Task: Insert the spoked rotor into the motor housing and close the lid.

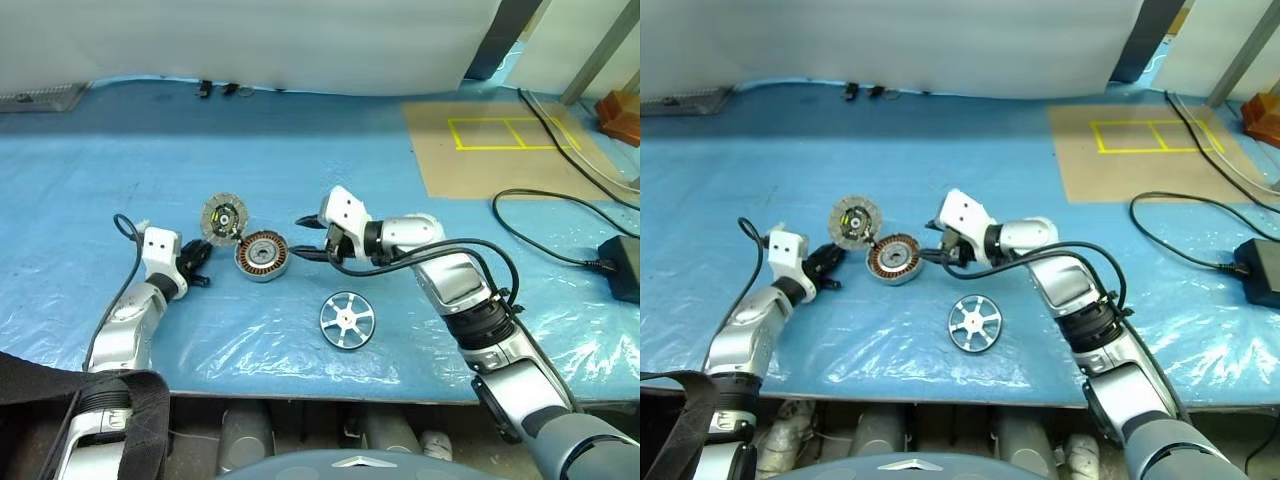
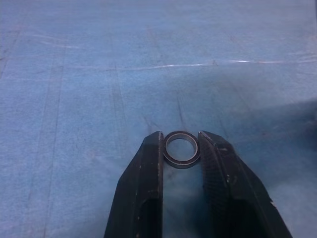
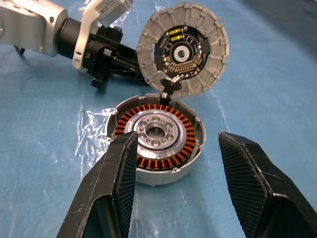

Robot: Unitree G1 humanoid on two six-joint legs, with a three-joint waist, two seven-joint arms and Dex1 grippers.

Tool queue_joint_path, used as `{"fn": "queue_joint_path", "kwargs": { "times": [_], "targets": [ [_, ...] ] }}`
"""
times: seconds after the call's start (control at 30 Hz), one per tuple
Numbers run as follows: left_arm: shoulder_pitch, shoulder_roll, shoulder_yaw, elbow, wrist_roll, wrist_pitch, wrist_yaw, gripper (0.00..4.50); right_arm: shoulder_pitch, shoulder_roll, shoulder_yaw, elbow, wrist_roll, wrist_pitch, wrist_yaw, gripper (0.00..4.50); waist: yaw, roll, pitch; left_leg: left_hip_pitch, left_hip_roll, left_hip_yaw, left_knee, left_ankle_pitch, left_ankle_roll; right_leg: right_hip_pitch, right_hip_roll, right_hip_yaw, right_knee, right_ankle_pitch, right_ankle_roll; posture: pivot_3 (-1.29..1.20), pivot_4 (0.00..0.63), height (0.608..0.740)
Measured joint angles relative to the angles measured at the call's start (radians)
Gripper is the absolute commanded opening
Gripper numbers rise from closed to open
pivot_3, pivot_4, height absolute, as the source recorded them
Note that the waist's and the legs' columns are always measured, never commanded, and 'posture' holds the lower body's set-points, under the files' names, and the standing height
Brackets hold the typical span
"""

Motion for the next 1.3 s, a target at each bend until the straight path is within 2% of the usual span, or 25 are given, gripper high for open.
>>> {"fn": "queue_joint_path", "kwargs": {
  "times": [0.23, 0.4, 0.6, 0.8, 1.03, 1.17, 1.3],
  "targets": [
    [0.025, -0.003, 0.002, -0.042, -0.017, 0.020, 0.004, 0.71, -0.006, -0.004, -0.004, 0.054, 0.003, -0.032, 0.011, 2.64, 0.000, 0.000, 0.000, 0.000, 0.000, 0.000, -0.001, 0.000, 0.000, 0.000, 0.000, 0.000, -0.002, 0.000, 0.000, 0.00, 0.150, 0.740],
    [0.070, 0.004, -0.007, -0.070, 0.014, -0.041, 0.004, 0.71, -0.029, 0.012, -0.006, 0.063, 0.003, -0.067, 0.007, 2.64, -0.006, 0.000, 0.000, -0.001, 0.000, 0.000, -0.003, 0.000, 0.000, 0.000, 0.000, 0.000, -0.003, 0.000, 0.000, 0.00, 0.150, 0.740],
    [0.226, -0.006, 0.029, -0.255, -0.039, -0.069, 0.000, 0.71, -0.038, 0.062, -0.014, 0.100, 0.011, -0.125, -0.016, 2.64, -0.006, -0.001, 0.001, -0.003, 0.000, 0.000, -0.005, 0.000, 0.000, -0.002, 0.001, -0.001, -0.006, 0.000, 0.000, 0.00, 0.150, 0.740],
    [0.400, -0.003, 0.089, -0.574, -0.207, -0.059, -0.062, 0.71, -0.066, 0.096, -0.036, 0.107, 0.107, -0.107, 0.061, 2.64, -0.005, -0.003, 0.002, -0.003, 0.002, 0.001, -0.006, -0.002, 0.004, -0.002, 0.000, -0.001, -0.007, 0.000, 0.000, 0.00, 0.150, 0.740],
    [0.527, -0.006, 0.083, -0.759, -0.286, -0.007, -0.065, 0.71, -0.069, 0.102, -0.026, 0.171, 0.085, -0.201, 0.083, 2.64, -0.005, -0.003, 0.002, -0.002, 0.001, 0.001, -0.006, -0.002, 0.004, -0.002, 0.001, -0.001, -0.007, 0.000, 0.000, 0.00, 0.150, 0.740],
    [0.522, 0.006, 0.042, -0.817, -0.317, 0.049, -0.066, 0.71, -0.070, 0.113, -0.049, 0.176, 0.109, -0.235, 0.089, 2.64, -0.005, -0.003, 0.002, -0.001, 0.001, 0.001, -0.007, -0.002, 0.004, -0.002, 0.001, -0.001, -0.007, 0.000, 0.000, 0.00, 0.150, 0.740],
    [0.467, 0.040, 0.015, -0.814, -0.302, 0.071, -0.071, 0.71, -0.048, 0.059, -0.060, 0.136, 0.141, -0.205, 0.139, 2.64, -0.004, -0.003, 0.002, -0.001, 0.000, 0.001, -0.006, -0.002, 0.004, -0.001, 0.001, -0.001, -0.007, 0.000, 0.000, 0.00, 0.150, 0.740]
  ]
}}
